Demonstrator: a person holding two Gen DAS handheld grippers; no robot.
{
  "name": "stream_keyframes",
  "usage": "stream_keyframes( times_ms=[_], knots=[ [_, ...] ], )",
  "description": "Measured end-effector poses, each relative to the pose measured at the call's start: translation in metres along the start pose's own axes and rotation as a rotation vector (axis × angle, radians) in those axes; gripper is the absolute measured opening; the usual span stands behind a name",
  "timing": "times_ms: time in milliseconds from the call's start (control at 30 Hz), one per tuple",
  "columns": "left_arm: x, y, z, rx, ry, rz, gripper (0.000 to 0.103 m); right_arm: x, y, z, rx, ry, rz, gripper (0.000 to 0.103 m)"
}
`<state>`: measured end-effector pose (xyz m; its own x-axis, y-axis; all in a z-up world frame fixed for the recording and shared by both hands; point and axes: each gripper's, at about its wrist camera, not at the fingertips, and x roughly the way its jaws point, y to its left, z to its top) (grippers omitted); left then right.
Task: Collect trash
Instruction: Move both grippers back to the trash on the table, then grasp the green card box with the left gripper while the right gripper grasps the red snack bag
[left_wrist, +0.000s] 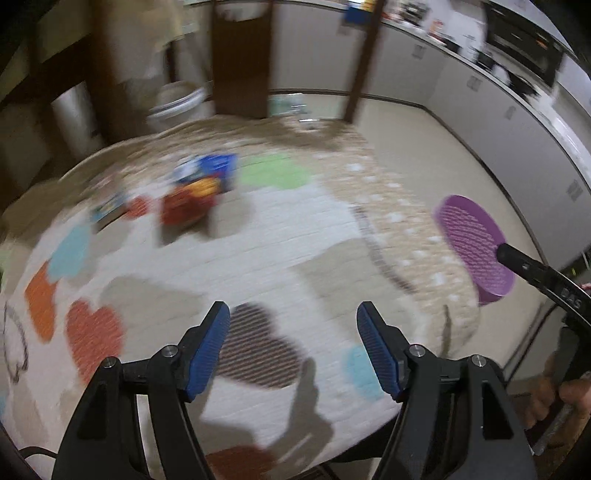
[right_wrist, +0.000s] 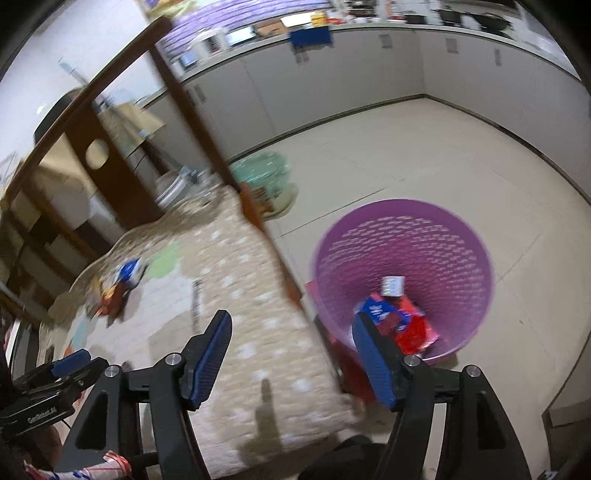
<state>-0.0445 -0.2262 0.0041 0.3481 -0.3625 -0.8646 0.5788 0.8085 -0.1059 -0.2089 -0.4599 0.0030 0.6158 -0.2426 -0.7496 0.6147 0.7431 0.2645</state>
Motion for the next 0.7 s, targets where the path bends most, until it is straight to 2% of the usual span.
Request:
stream_keyframes(
  times_ms=[233, 333, 533, 700],
  knots=[
    [-0.005, 0.093, -0.027, -0.200, 0.016, 0.082, 0.070, 0.024, 0.074, -0.016, -0.128, 0.070, 0.065, 0.075],
    [-0.006, 0.121, -0.037, -0.260, 0.019, 0.107, 0.070, 0.032, 0.099, -0.023, -0.179, 0.097, 0.090, 0.075],
    [-0.006, 0.166, -0.046, -0.351, 0.016, 0.142, 0.070, 0.049, 0.131, -0.033, -0.258, 0.140, 0.109, 0.076],
    [0.002, 0.198, -0.032, -0.416, 0.017, 0.132, 0.071, 0.064, 0.145, -0.032, -0.267, 0.176, 0.131, 0.077]
  ],
)
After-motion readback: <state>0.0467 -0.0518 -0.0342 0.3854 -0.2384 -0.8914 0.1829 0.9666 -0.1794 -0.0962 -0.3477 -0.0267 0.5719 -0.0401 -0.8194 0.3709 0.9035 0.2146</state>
